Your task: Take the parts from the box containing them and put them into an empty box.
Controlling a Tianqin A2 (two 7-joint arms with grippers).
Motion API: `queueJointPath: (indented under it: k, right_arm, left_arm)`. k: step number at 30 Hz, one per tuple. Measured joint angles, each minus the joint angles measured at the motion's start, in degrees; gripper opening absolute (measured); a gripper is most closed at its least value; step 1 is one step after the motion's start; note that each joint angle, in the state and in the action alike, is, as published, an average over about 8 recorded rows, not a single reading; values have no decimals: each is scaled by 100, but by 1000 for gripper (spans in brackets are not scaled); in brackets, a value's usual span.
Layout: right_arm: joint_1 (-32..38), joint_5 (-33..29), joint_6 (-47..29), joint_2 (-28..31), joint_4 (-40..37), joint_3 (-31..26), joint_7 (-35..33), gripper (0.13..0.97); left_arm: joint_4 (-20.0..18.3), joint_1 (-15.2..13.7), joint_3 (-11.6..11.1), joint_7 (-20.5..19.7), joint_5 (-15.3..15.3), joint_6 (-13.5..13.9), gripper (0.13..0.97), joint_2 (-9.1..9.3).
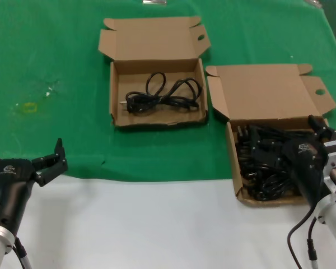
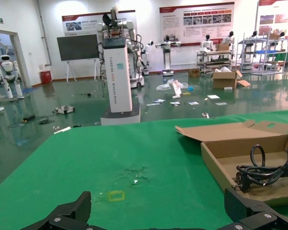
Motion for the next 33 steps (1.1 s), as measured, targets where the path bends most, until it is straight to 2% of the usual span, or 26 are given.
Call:
queueJointPath:
  k: [33]
  right_arm:
    - [0, 0, 0, 0, 0, 0, 0, 966]
  left_arm:
    - [0, 0, 0, 0, 0, 0, 966, 0]
